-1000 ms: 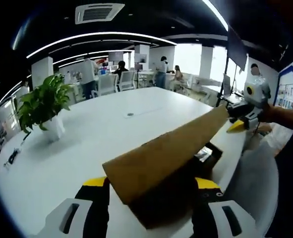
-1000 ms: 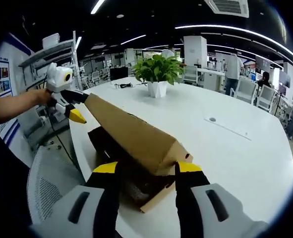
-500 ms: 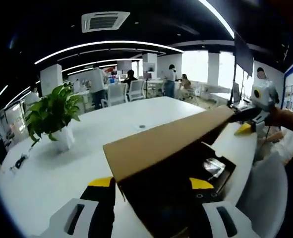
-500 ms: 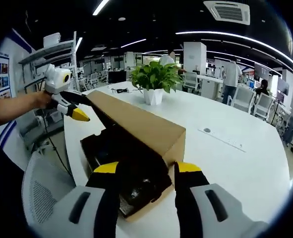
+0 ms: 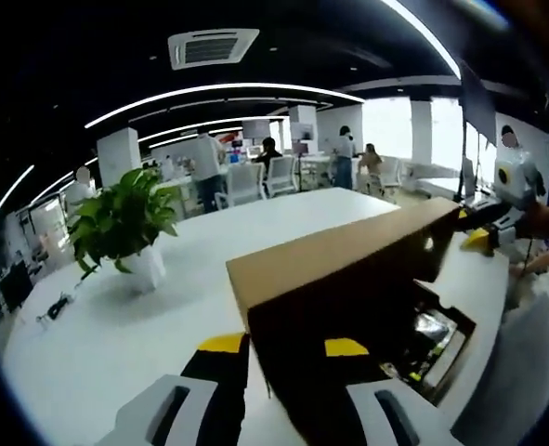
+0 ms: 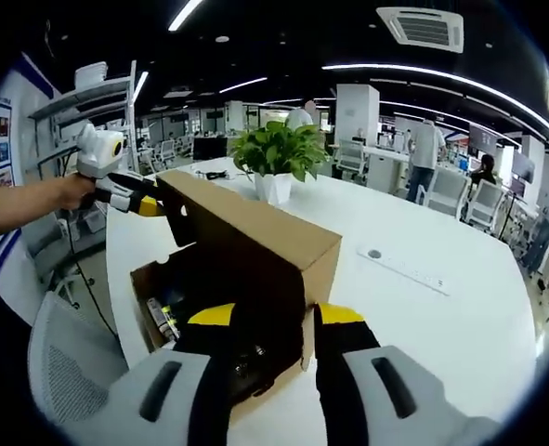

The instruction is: Operate the shoe box by opening the lid, removing the specified soft item, and placing it in the target area until the item is outside and the box remains undamaged.

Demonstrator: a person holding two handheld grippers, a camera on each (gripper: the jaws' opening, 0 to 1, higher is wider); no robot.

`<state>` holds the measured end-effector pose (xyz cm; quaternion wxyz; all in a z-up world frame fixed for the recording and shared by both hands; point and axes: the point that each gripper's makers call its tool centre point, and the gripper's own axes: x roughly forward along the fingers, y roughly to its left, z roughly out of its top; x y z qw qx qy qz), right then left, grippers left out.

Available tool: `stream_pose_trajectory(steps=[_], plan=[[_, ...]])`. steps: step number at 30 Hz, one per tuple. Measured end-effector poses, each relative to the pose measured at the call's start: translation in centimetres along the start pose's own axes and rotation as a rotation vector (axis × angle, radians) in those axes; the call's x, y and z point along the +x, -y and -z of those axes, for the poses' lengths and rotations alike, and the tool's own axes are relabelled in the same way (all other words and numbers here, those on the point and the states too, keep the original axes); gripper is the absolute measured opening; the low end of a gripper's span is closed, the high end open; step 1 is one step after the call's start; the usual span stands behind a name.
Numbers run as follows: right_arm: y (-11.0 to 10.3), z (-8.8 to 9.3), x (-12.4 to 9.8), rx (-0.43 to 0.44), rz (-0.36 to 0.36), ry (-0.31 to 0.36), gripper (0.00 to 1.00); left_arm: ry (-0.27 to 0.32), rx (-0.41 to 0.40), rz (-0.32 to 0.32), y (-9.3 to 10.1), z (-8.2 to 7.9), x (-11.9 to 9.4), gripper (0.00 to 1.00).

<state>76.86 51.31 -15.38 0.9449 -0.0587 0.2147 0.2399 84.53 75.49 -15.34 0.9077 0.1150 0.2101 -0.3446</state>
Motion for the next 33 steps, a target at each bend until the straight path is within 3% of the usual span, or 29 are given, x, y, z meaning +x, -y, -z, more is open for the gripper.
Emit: stream_pose_trajectory(steps=[8, 14, 17, 19, 24, 33], plan=[[1.5, -0.7, 0.9, -0.007, 0.033, 0.002, 0.23, -0.001, -0.053, -0.071, -1.6, -0.6, 1.0, 0.17], [2.5, -0.9, 1.3, -0.005, 0.045, -0.004, 0.17, -0.002, -0.065, -0.104, -2.7, -0.6, 1.7, 0.12], [2.9, -1.0, 1.5, -0.004, 0.048, -0.005, 0.16, -0.008, -0.046, -0.132, -3.4, -0.7, 1.9, 0.03], [3.2, -1.1, 1.6, -0.004, 0.058, -0.005, 0.14, -0.005, -0.073, -0.128, -3.6, -0.8, 2.2, 0.03], [4.3, -1.2, 2.3, 0.019, 0.073, 0.002, 0.11, -0.012, -0.054, -0.139, -4.0, -1.1, 3.0, 0.02], [4.5, 2.2, 2.6, 0.067, 0.090, -0.056, 0.12, -0.017, -0.044, -0.129, -4.1, -1.6, 4.0, 0.02]])
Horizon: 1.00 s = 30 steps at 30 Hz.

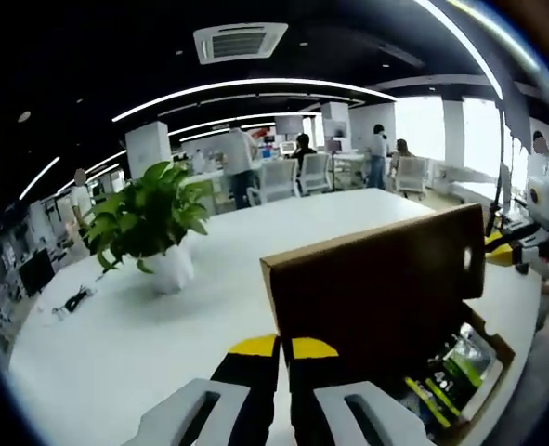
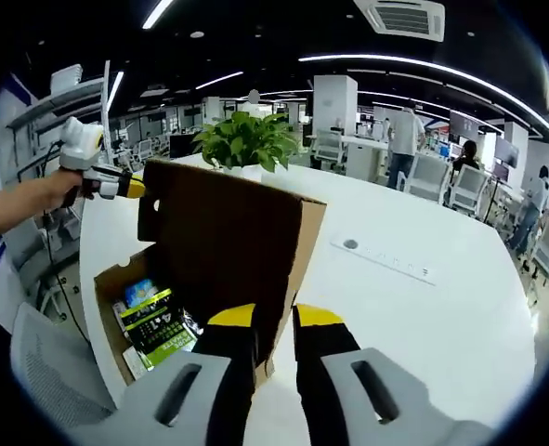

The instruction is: Operate the shoe box by opening the lid, removing the specified soft item, and placing it in the target area until the item is outside and the box remains undamaged.

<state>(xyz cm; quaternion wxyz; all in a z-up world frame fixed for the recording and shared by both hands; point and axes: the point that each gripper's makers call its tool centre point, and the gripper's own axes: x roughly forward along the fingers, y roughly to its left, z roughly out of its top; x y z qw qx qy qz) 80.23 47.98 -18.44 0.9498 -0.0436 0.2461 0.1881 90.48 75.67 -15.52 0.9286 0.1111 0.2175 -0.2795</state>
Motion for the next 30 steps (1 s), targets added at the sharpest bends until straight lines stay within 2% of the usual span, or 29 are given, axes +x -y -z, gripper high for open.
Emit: stream_pose_trajectory(steps=[10, 23, 30], plan=[[-0.6, 2.6, 0.8, -0.016, -0.003, -0.046, 0.08, -0.003, 0.000, 0.008, -0.6, -0.1, 1.0, 0.02], [0.1, 3.5, 2.3, 0.003, 0.036, -0.073, 0.03, -0.008, -0.012, 0.017, -0.9, 0.0, 2.2, 0.03], [0.4, 3.8, 2.5, -0.029, 0.041, -0.082, 0.02, -0.013, -0.021, 0.020, -1.2, 0.0, 3.0, 0.03]])
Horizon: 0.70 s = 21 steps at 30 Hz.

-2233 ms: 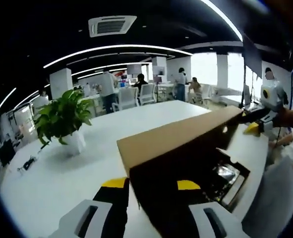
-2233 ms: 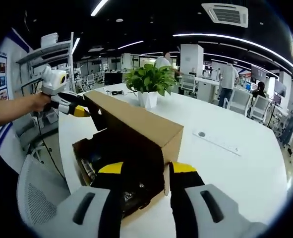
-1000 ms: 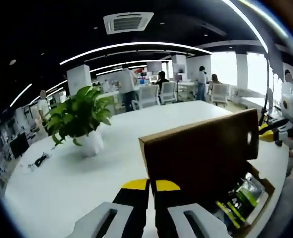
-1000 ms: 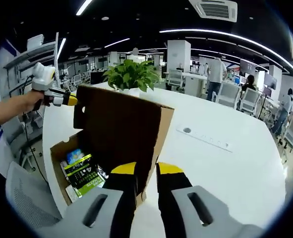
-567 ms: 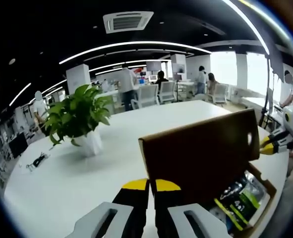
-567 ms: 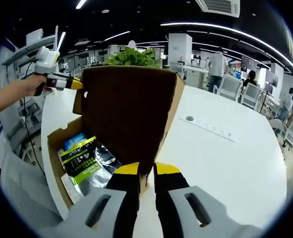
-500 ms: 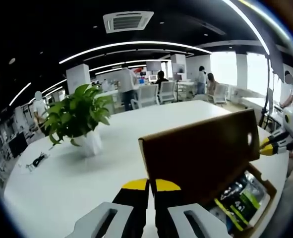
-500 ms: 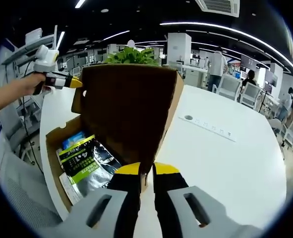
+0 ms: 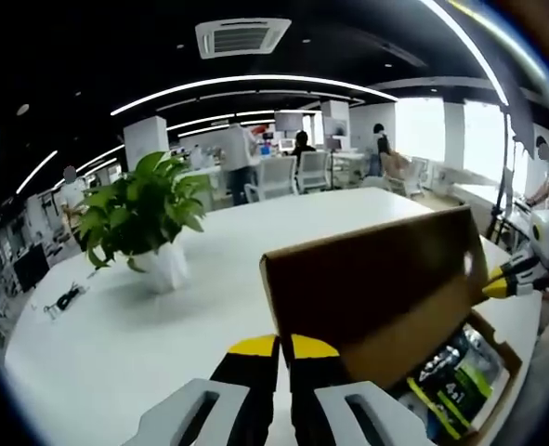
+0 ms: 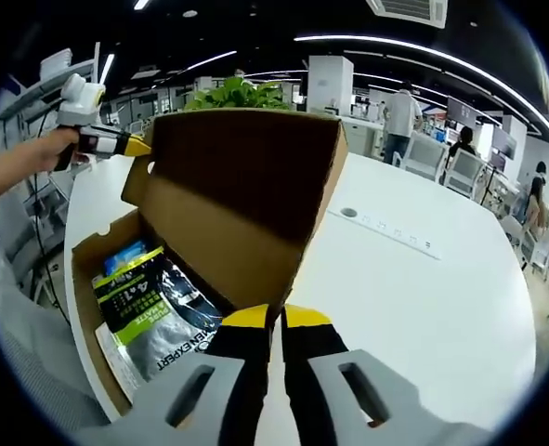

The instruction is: Operate the shoe box by opening the lid, removing the specified soft item, and placing it in the target area until the item is outside and the box remains undamaged.

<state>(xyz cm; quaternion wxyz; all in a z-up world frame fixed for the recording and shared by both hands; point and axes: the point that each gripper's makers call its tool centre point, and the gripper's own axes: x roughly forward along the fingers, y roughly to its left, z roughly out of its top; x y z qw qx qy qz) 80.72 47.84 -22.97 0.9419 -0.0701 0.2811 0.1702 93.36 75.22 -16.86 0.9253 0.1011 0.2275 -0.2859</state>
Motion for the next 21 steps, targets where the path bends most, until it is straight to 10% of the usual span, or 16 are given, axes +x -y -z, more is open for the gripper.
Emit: stream_pose_trajectory(steps=[21], plan=[[0.6, -0.3, 1.0, -0.103, -0.016, -0.002, 0.02, -0.049, -0.036, -0.016, -0.4, 2.7, 0.9, 0.10]])
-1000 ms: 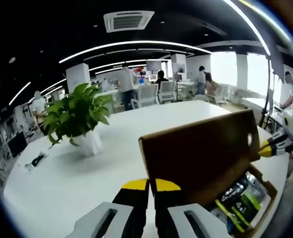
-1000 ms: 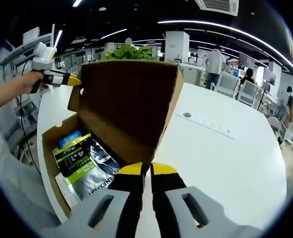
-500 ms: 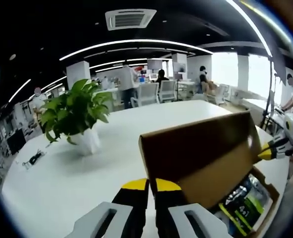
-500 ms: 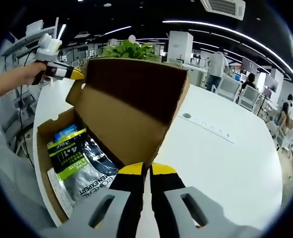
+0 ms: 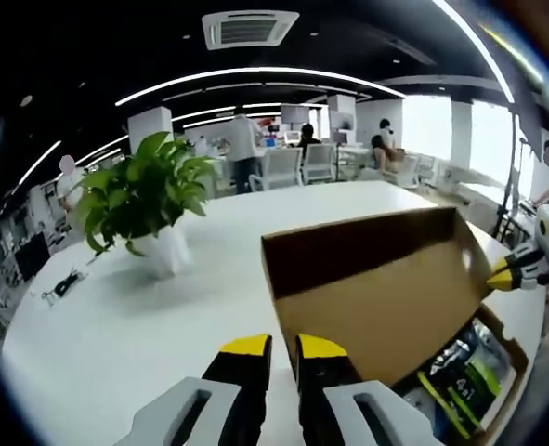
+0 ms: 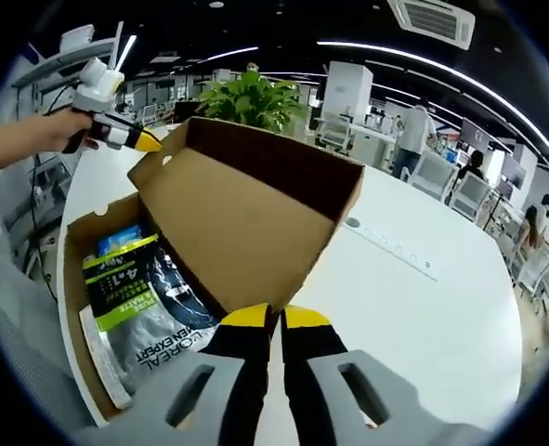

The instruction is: Operate the shoe box by opening the lid, removing the specified soft item, and placing it in the target area until the item is outside and the box remains undamaged.

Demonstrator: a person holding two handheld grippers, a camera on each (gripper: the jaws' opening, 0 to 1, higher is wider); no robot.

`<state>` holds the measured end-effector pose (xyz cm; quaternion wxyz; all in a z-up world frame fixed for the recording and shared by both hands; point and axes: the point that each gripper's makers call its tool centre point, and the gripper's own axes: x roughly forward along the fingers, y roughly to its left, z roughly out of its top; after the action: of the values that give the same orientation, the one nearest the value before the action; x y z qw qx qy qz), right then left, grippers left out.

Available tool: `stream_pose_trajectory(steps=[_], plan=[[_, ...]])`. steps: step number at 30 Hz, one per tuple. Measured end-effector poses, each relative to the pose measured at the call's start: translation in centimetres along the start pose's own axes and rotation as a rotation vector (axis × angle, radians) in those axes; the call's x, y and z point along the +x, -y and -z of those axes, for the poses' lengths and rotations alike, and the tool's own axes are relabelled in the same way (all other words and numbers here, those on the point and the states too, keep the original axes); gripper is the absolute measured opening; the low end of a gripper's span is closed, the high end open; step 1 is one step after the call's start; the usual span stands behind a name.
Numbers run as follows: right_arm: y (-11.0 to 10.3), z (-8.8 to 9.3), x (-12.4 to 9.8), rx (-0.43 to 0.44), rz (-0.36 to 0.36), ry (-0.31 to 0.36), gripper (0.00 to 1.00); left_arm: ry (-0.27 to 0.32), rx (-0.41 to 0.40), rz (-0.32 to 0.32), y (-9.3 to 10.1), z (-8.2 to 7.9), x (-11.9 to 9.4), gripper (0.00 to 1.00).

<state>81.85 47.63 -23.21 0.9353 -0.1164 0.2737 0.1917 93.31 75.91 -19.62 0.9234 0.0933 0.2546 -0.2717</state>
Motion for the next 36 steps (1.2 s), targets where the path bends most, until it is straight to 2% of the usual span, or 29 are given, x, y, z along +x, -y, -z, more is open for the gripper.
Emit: stream_pose_trajectory(steps=[4, 11, 15, 18, 36], plan=[[0.0, 0.0, 0.2, 0.000, -0.002, -0.003, 0.02, -0.028, -0.020, -0.005, 0.2, 0.8, -0.1, 0.10], [0.3, 0.2, 0.8, 0.004, -0.009, -0.011, 0.02, -0.079, -0.036, -0.002, 0.2, 3.3, 0.3, 0.09], [0.4, 0.2, 1.1, 0.010, -0.013, -0.014, 0.02, -0.092, -0.043, 0.007, 0.2, 3.8, 0.7, 0.07], [0.5, 0.2, 1.3, 0.020, -0.014, -0.016, 0.02, -0.096, -0.035, 0.014, 0.4, 3.8, 0.9, 0.04], [1.2, 0.6, 2.7, 0.065, -0.036, -0.049, 0.03, -0.134, -0.010, 0.020, 0.5, 4.2, 2.0, 0.04]])
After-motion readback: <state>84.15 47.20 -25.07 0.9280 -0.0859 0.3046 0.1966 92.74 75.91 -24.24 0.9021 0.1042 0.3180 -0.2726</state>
